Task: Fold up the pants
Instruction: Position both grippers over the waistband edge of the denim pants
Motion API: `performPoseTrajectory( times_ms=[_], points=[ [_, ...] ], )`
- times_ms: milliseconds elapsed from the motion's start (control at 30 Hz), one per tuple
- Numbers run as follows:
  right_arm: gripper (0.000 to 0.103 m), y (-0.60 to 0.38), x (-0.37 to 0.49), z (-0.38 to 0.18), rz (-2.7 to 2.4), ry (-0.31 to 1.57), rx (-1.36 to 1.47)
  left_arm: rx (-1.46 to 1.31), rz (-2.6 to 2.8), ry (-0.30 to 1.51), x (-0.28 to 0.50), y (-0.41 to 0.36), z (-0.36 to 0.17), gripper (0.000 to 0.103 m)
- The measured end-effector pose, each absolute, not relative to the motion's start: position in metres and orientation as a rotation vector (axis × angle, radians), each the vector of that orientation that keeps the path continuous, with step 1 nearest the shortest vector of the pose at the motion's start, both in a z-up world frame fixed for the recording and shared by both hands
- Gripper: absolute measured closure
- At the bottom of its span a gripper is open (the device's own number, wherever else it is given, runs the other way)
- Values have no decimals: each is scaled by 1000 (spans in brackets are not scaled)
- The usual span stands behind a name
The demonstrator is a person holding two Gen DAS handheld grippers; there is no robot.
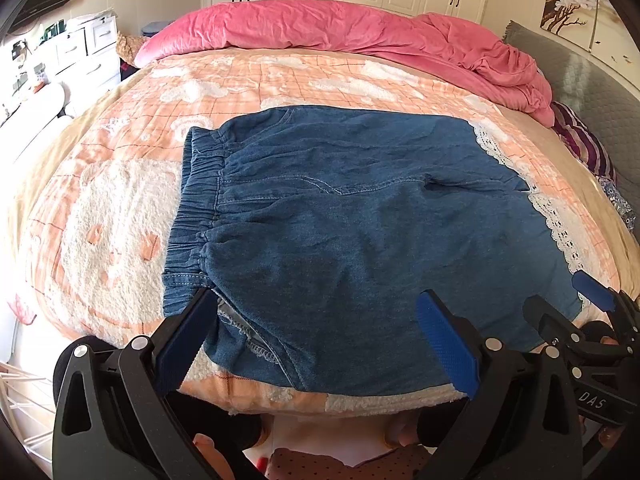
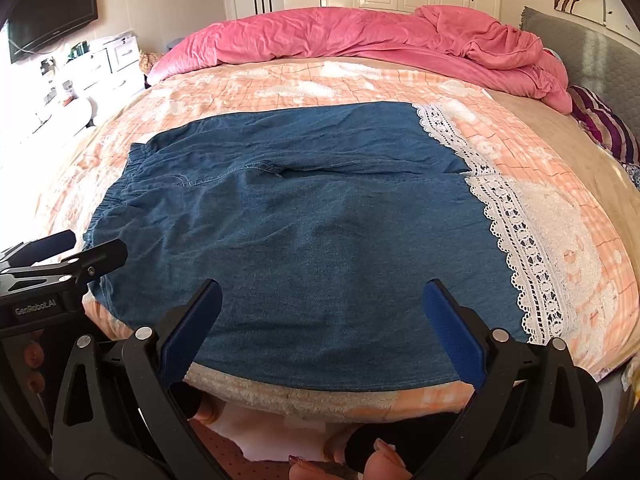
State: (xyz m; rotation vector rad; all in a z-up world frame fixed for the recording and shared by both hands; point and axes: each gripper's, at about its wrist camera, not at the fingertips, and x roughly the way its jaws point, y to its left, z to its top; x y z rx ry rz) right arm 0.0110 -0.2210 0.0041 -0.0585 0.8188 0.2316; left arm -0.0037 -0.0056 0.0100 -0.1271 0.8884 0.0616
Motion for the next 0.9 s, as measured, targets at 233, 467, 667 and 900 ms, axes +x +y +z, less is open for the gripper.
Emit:
performPoseTrajectory(
  times_ms=[233, 467, 667, 900],
  points=[
    [8, -221, 10, 4, 230, 817, -59, -126, 62, 886, -3, -6, 10, 4],
    [8, -221, 10, 4, 230, 814, -58, -125, 61, 885, -3, -7, 10, 4],
    [8, -221, 12, 5, 225, 811, -65, -123, 59, 882, -4, -8, 11, 4],
    [8, -220, 11, 5, 224, 809, -66, -123, 57, 880, -4, -8, 11, 4]
  ],
)
